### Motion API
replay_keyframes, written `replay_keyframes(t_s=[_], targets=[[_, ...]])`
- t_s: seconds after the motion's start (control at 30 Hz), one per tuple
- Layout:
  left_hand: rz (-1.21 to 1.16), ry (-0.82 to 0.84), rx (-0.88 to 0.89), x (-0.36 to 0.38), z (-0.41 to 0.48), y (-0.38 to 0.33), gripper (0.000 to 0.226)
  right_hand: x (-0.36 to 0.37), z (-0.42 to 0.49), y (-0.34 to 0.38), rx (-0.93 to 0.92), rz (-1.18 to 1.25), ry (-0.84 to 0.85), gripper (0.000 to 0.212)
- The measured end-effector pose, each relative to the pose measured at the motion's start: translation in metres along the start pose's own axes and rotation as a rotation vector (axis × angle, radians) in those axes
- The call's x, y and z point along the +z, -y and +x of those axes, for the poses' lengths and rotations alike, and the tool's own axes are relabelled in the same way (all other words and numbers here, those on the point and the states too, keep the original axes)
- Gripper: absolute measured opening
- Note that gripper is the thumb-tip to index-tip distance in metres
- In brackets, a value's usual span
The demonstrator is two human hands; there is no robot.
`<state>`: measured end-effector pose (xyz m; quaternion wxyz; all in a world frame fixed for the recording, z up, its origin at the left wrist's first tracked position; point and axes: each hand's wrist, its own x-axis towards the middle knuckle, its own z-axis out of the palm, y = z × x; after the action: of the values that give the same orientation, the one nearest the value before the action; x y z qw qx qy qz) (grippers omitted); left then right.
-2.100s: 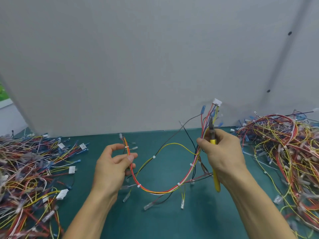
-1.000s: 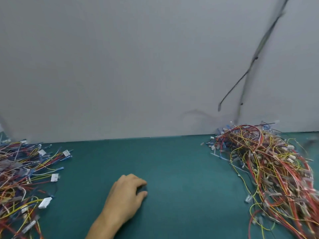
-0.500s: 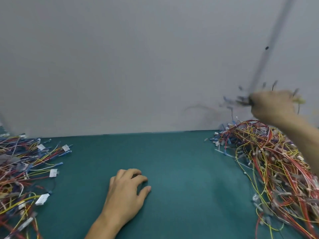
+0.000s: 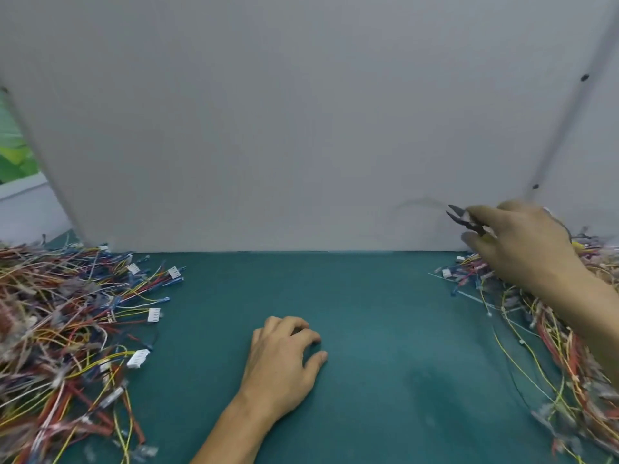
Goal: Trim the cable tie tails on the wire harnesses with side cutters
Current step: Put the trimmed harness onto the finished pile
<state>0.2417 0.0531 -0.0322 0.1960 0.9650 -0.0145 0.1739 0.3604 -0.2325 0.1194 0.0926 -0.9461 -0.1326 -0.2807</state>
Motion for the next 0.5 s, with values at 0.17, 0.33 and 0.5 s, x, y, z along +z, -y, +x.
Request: replay_keyframes(t_s=[0.17, 0.33, 0.5], targets=[[0.014, 0.007, 0.002, -0.001, -0.002, -0.001, 0.036, 0.012, -0.072, 0.092, -0.205, 0.116, 0.406, 0.032], [0.017, 0.006, 0.008, -0.001, -0.005, 0.001, 0.035, 0.052, -0.103, 0.101, 0.004, -0.125, 0.705, 0.038], [0.028, -0.002, 0.007, 0.0, -0.005, 0.003, 0.035, 0.052, -0.075, 0.024, 0.412, 0.07, 0.53, 0.033]])
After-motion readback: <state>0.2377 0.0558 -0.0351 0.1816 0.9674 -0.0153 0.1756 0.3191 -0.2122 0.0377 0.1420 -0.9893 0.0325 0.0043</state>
